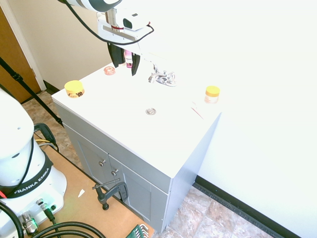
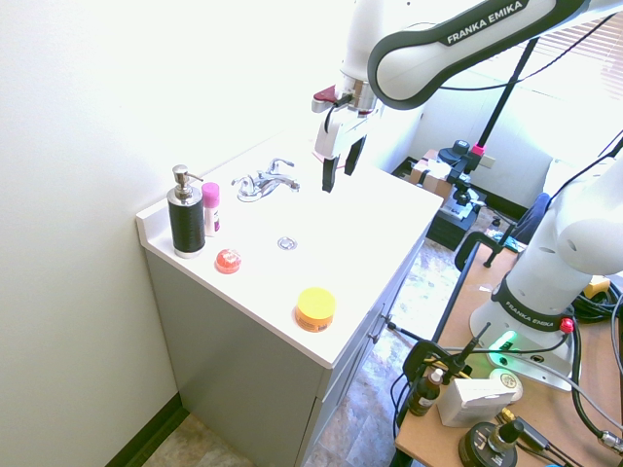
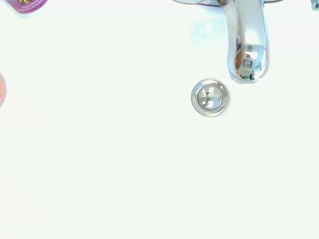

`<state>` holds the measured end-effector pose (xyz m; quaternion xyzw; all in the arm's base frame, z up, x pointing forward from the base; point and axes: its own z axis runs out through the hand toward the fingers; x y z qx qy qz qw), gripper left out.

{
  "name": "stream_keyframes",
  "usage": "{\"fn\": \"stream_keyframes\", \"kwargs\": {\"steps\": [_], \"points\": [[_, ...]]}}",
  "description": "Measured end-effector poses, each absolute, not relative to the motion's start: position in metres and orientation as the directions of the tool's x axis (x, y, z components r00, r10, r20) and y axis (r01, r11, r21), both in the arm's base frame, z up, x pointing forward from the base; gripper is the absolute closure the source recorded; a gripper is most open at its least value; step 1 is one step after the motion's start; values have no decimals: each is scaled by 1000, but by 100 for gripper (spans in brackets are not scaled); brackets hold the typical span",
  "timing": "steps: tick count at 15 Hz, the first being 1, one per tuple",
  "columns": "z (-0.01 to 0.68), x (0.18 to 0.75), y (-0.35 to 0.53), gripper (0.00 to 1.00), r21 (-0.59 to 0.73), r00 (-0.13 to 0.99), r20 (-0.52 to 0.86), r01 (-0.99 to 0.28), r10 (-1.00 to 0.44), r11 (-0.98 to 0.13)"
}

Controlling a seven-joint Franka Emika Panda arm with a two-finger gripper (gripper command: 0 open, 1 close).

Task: Turn off the cold water

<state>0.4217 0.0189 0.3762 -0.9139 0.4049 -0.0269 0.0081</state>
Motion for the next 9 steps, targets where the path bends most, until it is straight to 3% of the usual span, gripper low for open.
{"fn": "stream_keyframes", "kwargs": {"steps": [4,9], "points": [[381,430,16,0,-60,641,62,-763,-765,-644],[382,483,-27,0,-84,518,145,-843,-843,-532]]}}
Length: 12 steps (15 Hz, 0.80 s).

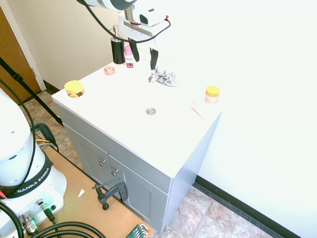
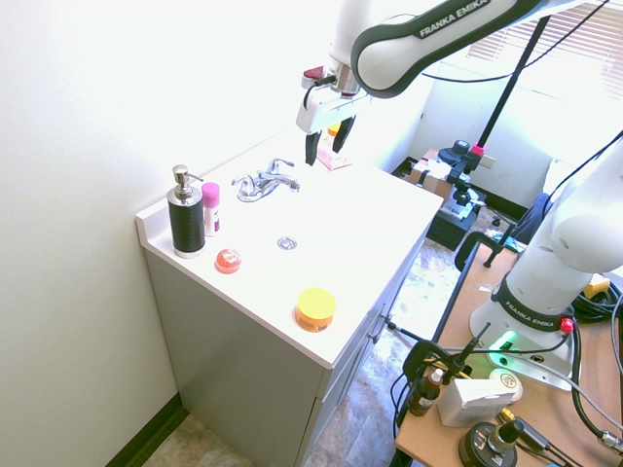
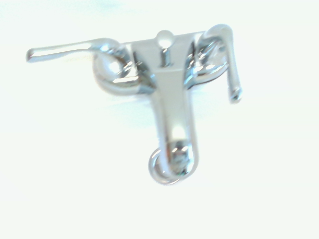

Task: Turn off the cold water

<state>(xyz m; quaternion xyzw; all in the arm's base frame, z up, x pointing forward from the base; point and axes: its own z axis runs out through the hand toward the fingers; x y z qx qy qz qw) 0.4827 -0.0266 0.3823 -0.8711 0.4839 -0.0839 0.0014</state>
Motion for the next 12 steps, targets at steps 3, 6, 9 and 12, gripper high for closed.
{"fn": "stream_keyframes", "kwargs": {"steps": [3,6,9,12], "points": [[357,519,-45,0,-68,477,144,-869,-867,-490],[340,541,-54,0,-51,462,142,-880,-876,-472],[333,560,-60,0,-45,451,154,-886,-879,-462],[322,571,-71,0,-26,444,163,-890,-881,-454]]}}
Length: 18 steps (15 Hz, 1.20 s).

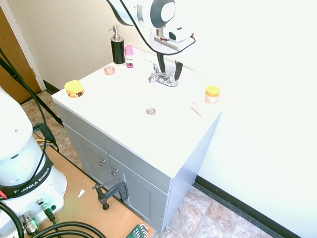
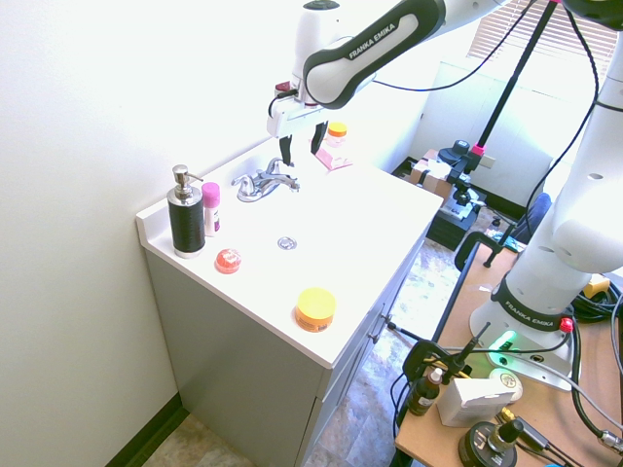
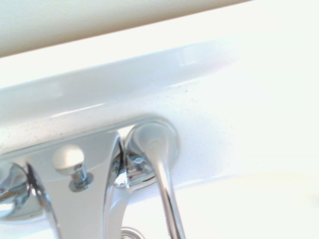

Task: Turn off the cold water

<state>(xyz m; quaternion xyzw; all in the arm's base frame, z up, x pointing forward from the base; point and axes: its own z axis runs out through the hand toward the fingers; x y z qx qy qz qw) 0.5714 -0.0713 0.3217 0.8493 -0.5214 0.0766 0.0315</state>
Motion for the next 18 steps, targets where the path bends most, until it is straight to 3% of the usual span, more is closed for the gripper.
{"fn": "stream_keyframes", "kwargs": {"steps": [18], "points": [[309,604,-107,0,2,386,238,-918,-891,-397]]}}
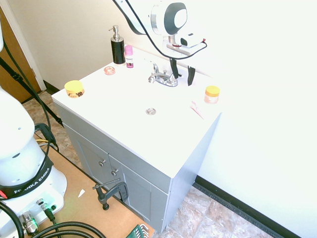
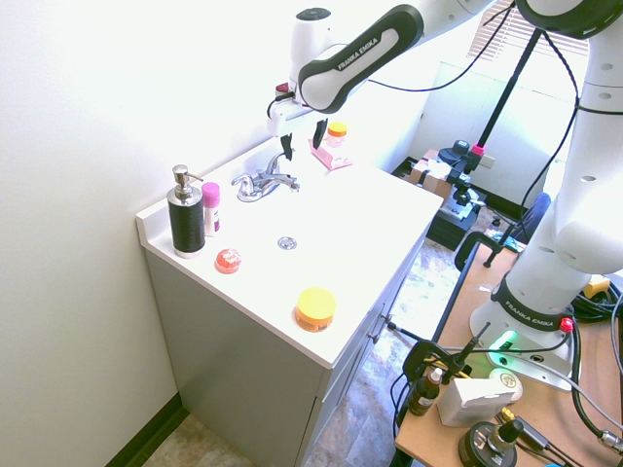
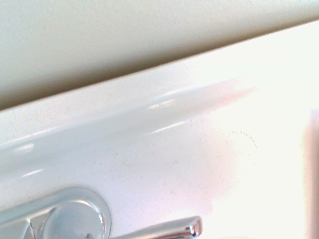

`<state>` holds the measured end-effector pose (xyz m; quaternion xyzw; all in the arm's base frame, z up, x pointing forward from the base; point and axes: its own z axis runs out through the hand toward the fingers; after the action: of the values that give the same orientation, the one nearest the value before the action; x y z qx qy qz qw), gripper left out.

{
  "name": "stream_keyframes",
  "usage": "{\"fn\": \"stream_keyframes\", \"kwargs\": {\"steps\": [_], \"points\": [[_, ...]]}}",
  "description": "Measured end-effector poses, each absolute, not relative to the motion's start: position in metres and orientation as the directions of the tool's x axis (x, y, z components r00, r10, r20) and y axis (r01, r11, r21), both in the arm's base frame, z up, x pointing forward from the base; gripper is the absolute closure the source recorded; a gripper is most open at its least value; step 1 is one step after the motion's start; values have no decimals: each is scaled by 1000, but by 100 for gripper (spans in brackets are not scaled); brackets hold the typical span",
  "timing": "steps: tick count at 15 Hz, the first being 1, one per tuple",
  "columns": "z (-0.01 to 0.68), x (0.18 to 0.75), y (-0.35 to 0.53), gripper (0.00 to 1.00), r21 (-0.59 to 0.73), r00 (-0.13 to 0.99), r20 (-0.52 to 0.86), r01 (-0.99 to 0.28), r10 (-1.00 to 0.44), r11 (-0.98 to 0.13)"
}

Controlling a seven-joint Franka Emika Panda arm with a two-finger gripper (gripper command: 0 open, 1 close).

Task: Turn off the cold water

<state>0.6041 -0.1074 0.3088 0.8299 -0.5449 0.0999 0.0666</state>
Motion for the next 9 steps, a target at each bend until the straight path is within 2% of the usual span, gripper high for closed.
{"fn": "stream_keyframes", "kwargs": {"steps": [5,9], "points": [[319,605,-106,0,-1,384,240,-919,-892,-395],[341,569,-59,0,-47,416,189,-901,-890,-431]]}}
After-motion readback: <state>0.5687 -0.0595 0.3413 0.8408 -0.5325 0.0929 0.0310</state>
